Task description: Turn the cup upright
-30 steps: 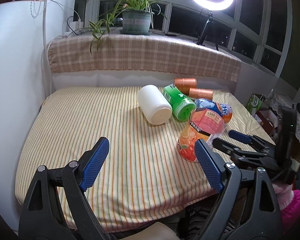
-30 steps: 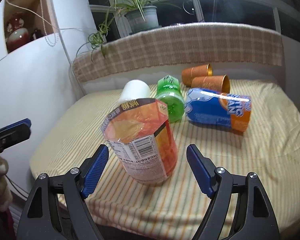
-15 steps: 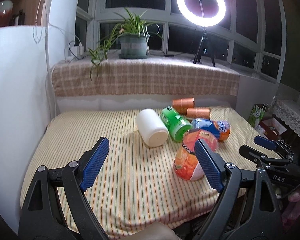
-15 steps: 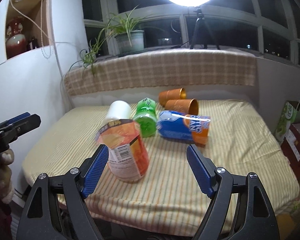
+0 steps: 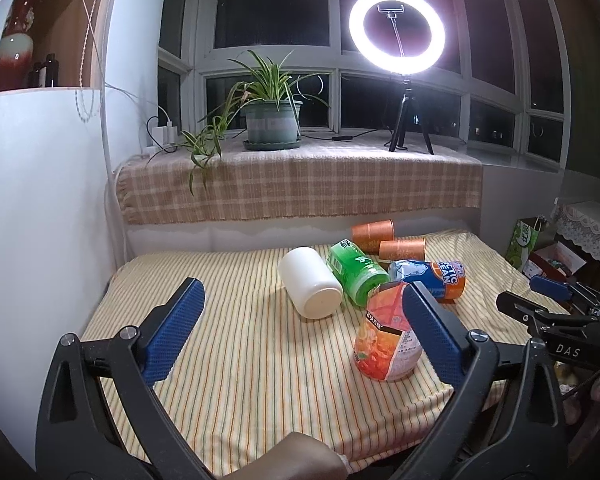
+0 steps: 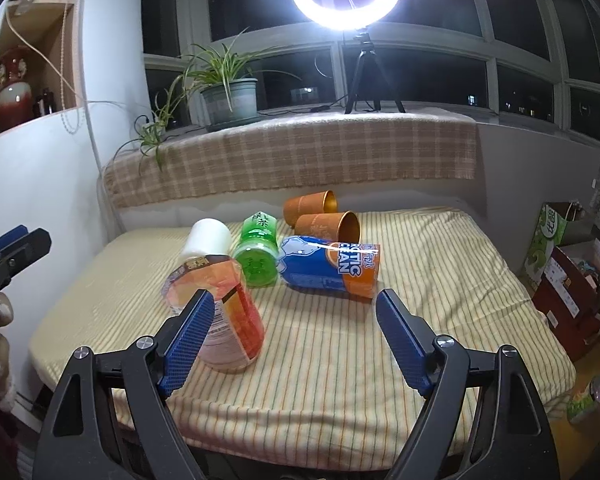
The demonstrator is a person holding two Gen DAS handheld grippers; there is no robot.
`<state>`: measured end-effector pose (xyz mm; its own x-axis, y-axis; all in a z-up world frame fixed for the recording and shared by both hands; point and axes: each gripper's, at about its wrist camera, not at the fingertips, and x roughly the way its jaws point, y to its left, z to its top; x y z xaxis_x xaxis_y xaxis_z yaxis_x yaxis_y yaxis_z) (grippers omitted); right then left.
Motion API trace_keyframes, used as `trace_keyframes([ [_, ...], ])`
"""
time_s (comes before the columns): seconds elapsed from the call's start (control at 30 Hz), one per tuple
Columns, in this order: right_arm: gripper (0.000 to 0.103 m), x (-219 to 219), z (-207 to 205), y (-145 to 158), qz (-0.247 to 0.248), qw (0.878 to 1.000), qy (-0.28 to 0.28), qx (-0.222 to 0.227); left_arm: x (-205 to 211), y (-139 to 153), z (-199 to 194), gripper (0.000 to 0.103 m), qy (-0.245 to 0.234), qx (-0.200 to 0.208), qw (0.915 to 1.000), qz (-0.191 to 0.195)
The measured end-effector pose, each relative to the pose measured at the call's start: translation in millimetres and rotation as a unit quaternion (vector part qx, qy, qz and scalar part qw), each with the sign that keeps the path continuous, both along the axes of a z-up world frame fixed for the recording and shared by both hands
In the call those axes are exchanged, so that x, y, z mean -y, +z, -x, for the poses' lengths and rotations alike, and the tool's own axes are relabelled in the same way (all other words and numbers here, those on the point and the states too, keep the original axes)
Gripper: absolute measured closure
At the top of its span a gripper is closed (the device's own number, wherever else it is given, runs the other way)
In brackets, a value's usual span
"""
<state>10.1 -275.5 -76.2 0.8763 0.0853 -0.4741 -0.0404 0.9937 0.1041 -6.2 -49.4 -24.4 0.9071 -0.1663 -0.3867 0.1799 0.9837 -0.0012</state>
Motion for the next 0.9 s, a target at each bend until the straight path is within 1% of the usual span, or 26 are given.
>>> trace_keyframes([
  [0.4, 0.019, -1.6, -2.4, 0.3, 0.004, 1.000, -0.008, 0.006, 0.3, 2.3, 1.3, 0.000, 0.011, 0.012, 0.9998, -0.009],
  [0.9, 0.018, 1.4, -5.1, -1.2, 0.001, 1.000, -0.018, 0.003, -1.1, 2.6, 0.4, 0.000, 0.012, 0.011, 0.9998, -0.008],
])
